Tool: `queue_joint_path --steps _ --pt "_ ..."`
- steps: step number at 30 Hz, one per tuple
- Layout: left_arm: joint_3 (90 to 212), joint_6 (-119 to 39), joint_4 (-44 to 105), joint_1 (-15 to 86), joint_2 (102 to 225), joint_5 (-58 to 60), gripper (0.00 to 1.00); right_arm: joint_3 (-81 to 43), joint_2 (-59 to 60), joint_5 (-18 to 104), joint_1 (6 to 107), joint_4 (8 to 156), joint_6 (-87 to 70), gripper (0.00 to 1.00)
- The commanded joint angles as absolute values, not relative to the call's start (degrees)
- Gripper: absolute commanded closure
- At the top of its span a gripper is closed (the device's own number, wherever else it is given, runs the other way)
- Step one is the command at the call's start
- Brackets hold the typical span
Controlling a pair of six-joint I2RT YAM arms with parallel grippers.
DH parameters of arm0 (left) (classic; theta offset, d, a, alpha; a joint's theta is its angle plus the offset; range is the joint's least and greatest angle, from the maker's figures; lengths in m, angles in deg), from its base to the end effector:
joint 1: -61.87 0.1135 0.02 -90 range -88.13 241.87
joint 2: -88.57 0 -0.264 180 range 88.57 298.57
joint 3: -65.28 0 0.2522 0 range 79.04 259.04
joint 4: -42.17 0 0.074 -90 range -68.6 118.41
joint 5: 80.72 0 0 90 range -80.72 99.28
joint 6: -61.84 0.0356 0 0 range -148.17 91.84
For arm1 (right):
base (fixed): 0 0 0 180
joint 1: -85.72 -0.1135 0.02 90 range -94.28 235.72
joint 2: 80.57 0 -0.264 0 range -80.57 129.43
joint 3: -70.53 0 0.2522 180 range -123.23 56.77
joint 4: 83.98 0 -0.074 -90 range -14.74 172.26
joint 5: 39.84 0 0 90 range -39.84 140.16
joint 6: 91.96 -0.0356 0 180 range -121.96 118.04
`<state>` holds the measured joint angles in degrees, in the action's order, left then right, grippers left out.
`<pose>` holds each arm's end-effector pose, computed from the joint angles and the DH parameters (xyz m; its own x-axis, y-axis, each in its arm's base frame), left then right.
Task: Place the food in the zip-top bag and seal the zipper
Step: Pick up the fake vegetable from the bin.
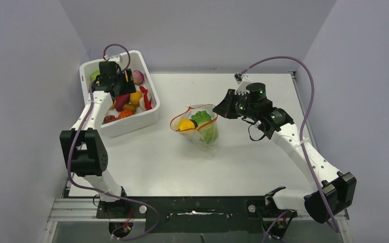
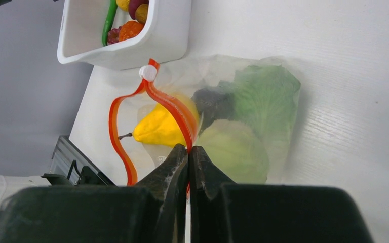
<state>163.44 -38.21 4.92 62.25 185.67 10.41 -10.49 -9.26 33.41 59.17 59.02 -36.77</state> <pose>0.3932 0.0033 0.3154 -0.5775 -0.1783 -0.7967 -0.1252 0.9837 -0.1294 0.2459 0.1344 0.3566 -0.7119 0.2554 -0.6542 -0.3054 0.7263 0.6158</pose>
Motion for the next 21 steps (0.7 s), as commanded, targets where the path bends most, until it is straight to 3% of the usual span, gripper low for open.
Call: queue_joint_path --steps 1,14,21 --pt "168.4 -37.2 6.3 63.2 190.1 8.0 0.33 -15.1 -8.7 32.8 59.8 60.0 -35.3 1.00" --pt "176.7 -30.9 6.6 64.6 203.7 9.2 0.36 -16.6 -7.3 33.6 59.1 59.2 -37.0 1.00" --pt "179.7 -29.0 8.1 64.6 207.4 2.4 0.37 -17.1 -8.6 35.9 59.1 58.4 -36.4 1.00"
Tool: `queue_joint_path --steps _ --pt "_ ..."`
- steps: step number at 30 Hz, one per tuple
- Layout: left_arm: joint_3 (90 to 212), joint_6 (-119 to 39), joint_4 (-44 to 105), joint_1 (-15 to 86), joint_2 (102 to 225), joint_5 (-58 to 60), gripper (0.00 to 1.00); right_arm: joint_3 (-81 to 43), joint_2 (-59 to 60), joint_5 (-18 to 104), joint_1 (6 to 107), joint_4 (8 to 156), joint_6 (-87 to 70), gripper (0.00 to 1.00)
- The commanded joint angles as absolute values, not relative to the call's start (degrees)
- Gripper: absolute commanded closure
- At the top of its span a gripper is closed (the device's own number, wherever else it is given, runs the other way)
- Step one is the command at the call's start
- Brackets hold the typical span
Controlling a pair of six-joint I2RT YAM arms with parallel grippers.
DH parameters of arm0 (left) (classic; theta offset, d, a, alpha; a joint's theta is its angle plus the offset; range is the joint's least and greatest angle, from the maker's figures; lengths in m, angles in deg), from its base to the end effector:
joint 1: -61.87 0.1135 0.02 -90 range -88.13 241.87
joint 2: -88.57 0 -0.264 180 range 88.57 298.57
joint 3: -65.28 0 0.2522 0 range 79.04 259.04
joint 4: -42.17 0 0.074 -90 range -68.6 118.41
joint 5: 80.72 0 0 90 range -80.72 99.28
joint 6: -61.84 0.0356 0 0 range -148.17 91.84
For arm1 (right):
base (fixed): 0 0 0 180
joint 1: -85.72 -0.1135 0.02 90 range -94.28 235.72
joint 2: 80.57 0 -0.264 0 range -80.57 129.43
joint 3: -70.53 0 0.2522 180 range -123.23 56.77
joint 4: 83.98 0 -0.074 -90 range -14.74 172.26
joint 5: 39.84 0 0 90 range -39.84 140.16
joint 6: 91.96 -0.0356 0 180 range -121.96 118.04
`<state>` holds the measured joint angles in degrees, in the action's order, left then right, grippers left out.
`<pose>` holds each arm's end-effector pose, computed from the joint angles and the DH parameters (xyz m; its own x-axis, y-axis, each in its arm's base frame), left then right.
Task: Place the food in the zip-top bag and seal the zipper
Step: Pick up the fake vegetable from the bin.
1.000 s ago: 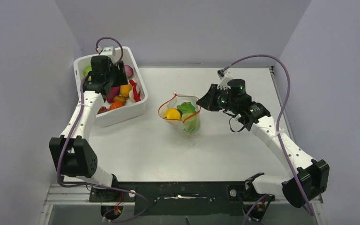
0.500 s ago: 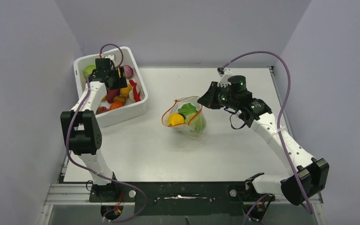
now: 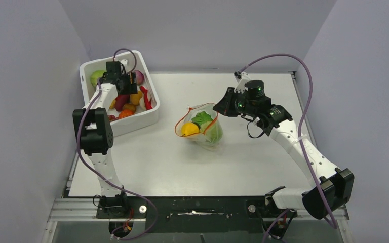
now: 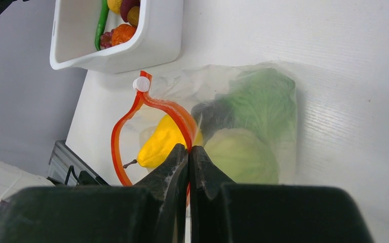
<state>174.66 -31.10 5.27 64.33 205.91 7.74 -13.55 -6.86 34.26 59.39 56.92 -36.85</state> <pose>0.4683 0.0192 0.2358 -0.7026 -0.0815 -0.7069 -0.0600 0.9967 -0.0553 0.2546 0.1369 0.3603 -0.7205 0.2572 -0.6439 -0.2801 0.7416 0.6096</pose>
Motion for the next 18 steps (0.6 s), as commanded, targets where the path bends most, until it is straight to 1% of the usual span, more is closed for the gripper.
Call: queue_joint_path --steps 1,11,18 --pt "180.0 -29.2 8.3 64.5 208.0 1.8 0.37 -17.1 -8.8 36.0 59.1 58.4 -36.5 1.00" --pt "185.8 -28.8 5.2 64.5 214.6 -0.2 0.35 -17.2 -9.3 36.6 59.0 57.8 -36.2 1.00" --pt "186.5 -28.8 4.5 64.5 217.3 -0.1 0.34 -16.9 -9.9 36.9 58.9 57.8 -36.4 1.00"
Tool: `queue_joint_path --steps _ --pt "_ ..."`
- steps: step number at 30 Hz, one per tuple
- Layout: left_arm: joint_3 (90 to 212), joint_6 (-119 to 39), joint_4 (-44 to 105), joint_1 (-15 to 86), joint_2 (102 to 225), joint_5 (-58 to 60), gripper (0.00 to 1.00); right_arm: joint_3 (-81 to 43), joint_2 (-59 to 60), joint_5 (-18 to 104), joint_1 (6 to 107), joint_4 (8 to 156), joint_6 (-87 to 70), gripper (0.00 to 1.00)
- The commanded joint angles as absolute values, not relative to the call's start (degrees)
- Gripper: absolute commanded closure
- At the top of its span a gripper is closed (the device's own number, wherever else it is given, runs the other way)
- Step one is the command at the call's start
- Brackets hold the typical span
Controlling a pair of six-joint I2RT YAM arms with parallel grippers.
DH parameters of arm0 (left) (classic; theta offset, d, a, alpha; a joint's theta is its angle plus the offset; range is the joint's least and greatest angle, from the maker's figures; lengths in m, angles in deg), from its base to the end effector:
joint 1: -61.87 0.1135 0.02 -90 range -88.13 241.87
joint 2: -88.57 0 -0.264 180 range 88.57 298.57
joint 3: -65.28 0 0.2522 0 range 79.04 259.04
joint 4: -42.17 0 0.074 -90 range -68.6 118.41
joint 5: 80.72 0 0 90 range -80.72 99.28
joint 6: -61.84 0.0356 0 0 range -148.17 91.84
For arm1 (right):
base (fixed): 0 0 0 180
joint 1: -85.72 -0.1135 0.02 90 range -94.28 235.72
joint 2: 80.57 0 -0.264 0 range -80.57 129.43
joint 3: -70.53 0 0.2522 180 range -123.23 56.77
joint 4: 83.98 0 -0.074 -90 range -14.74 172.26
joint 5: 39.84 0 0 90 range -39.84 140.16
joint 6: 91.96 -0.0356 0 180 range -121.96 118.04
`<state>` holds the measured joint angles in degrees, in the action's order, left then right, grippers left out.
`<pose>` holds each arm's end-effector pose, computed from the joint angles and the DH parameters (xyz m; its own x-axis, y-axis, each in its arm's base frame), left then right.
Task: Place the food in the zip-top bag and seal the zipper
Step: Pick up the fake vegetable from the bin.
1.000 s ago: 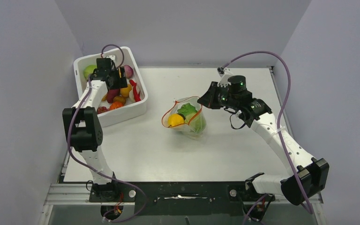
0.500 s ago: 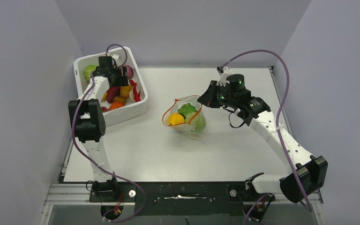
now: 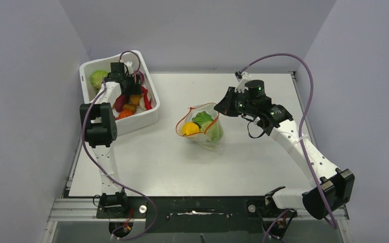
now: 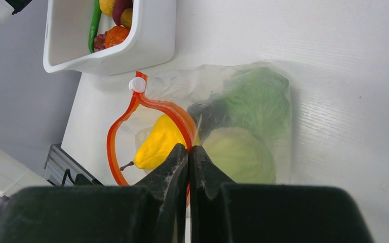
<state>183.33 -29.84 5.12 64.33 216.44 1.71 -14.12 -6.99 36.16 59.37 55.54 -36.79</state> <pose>0.5050 0.0170 0.1991 -0.7302 -0.0605 -0.6805 0.0260 0.9929 -0.1161 0.2537 0.1353 0.3619 -0.7150 0.2643 -0.6472 -0.2572 0.7614 0.5951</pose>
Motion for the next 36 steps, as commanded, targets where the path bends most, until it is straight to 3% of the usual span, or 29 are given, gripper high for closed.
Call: queue_joint_path --steps 1,18,36 --pt "186.5 -29.0 4.5 64.5 217.6 -0.1 0.34 -16.9 -9.9 37.0 58.9 57.8 -36.4 1.00" --pt "185.9 -29.8 3.1 64.0 214.0 2.0 0.64 -15.3 -11.4 37.3 58.9 58.2 -36.9 1.00" --pt "176.2 -34.8 6.7 64.0 197.7 6.9 0.68 -14.8 -10.5 37.1 57.7 59.4 -38.5 1.00"
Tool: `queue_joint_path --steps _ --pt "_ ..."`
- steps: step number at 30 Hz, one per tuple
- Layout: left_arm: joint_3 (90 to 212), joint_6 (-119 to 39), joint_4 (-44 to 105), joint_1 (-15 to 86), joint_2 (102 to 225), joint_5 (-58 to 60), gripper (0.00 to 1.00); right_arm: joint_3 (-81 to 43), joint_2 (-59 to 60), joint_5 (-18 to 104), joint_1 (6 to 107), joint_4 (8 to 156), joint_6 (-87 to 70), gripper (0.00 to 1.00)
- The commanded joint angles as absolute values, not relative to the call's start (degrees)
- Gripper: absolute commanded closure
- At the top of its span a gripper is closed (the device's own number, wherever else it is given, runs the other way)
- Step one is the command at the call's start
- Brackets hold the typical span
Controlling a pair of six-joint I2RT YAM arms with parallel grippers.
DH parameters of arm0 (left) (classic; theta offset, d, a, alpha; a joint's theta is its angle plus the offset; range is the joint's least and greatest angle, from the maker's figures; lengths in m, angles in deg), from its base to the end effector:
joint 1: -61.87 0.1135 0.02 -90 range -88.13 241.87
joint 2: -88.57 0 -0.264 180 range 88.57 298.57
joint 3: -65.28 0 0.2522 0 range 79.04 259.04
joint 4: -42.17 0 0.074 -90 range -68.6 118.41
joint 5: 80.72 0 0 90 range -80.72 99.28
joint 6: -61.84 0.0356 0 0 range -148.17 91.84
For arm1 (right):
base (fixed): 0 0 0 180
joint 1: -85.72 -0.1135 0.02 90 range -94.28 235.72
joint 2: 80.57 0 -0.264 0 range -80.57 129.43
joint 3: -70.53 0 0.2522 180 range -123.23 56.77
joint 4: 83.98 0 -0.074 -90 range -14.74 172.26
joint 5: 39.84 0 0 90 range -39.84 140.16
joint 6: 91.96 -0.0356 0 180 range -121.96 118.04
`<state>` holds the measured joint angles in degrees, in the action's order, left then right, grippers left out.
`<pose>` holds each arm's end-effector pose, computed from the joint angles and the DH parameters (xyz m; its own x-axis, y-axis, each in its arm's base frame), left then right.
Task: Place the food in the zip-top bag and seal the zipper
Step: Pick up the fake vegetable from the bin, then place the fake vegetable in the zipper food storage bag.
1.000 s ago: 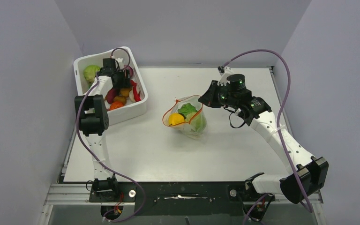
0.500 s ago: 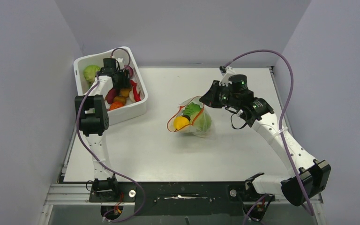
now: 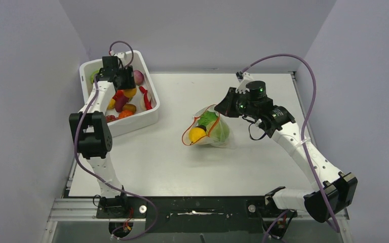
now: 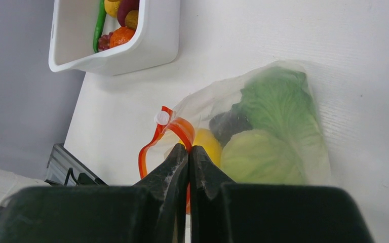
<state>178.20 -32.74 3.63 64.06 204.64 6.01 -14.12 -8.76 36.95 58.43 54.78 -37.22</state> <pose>0.4694 0.0159 0.2639 -0.6628 -0.1051 -0.7413 -0.0487 0.9941 -0.0974 0.2443 0.1352 0.3687 -0.7059 0.2682 -0.6555 -0.2663 0.7571 0.5966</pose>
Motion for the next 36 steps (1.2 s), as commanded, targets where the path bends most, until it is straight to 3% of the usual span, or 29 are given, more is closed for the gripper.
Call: queue_joint_path --steps 1,13,22,36 --pt "175.4 -35.2 7.1 64.0 196.5 6.6 0.68 -14.8 -10.6 37.1 57.7 59.5 -38.7 1.00" --pt "163.1 -41.0 13.1 64.0 182.1 -1.7 0.69 -15.0 -8.9 36.4 56.8 60.6 -41.6 1.00" --pt "151.7 -49.4 23.2 62.3 171.1 -14.5 0.70 -17.9 -5.9 35.4 56.6 61.6 -44.6 1.00" --pt "141.4 -55.1 33.2 45.9 158.4 -24.8 0.70 -19.3 -3.4 37.8 55.7 63.0 -46.0 1.00"
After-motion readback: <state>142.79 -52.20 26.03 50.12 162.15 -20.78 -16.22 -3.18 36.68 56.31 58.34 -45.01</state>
